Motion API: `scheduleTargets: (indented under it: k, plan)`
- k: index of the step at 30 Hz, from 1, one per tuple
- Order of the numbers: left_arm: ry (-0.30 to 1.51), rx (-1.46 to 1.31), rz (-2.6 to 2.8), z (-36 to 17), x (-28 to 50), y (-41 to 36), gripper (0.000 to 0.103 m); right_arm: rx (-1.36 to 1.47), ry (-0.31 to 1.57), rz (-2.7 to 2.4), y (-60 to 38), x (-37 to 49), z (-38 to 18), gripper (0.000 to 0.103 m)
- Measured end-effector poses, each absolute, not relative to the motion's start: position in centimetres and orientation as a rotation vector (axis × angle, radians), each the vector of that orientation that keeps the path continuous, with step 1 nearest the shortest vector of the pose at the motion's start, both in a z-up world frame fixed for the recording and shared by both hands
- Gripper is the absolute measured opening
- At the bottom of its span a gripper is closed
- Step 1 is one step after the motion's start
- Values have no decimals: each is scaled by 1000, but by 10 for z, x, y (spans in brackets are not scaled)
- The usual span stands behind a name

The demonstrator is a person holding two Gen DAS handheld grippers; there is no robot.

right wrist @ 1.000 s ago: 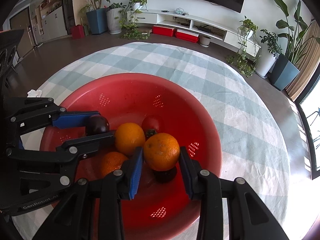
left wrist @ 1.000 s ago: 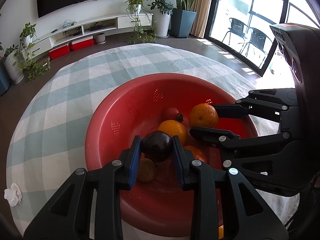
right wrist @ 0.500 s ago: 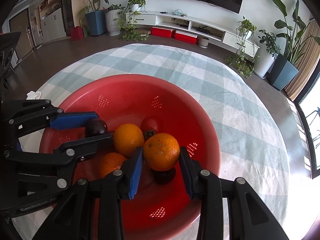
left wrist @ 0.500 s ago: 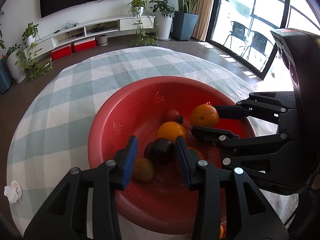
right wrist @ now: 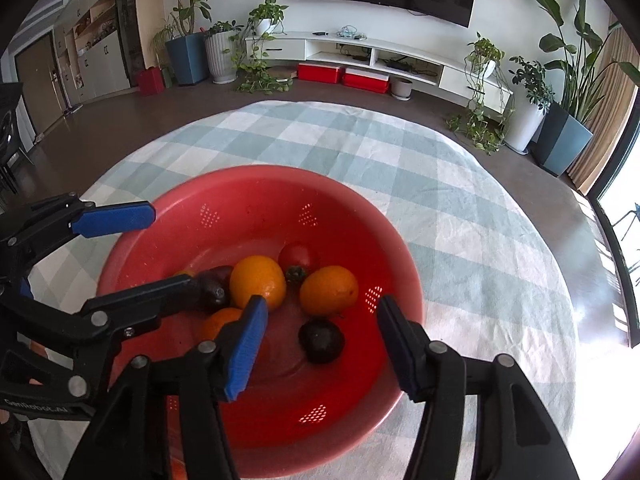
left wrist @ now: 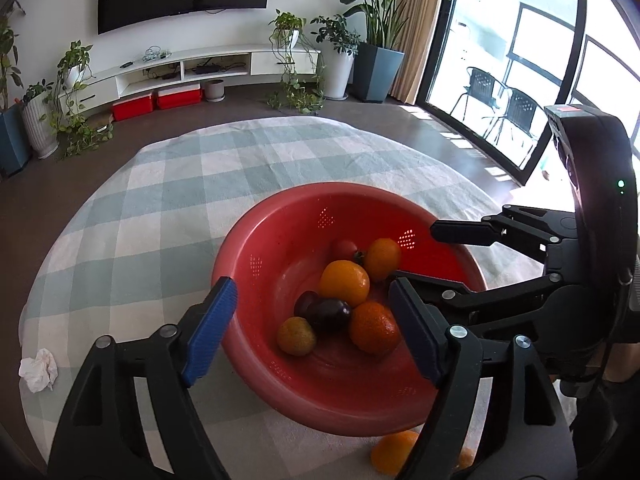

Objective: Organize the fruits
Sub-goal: 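Move both tools back to the remaining fruits on the cloth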

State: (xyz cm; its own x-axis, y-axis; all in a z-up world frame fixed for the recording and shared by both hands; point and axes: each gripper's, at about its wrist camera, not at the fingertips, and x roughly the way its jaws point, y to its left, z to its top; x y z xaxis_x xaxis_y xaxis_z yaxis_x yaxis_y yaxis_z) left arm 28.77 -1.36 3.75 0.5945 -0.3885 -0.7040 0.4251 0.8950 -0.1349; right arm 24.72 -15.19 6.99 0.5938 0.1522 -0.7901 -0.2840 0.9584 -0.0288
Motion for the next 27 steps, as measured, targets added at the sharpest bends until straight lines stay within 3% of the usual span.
scheduleTargets:
  k: [5, 7, 14, 22, 27]
  plan:
    - [774, 53, -478, 53, 274, -11, 80, -137, 862, 259, -155, 230, 84, 71]
    - [757, 55, -476, 58, 267, -9, 88, -111, 829, 262, -160, 216, 92, 71]
    - [765, 107, -467, 59, 244, -4, 103, 30, 738, 280, -184, 136, 103, 82]
    - [846, 183, -519, 43, 207, -13, 103, 65, 743, 321, -175, 66, 77, 81]
    - [915, 247, -551, 23, 191, -29, 103, 54, 779, 347, -163, 56, 54, 71]
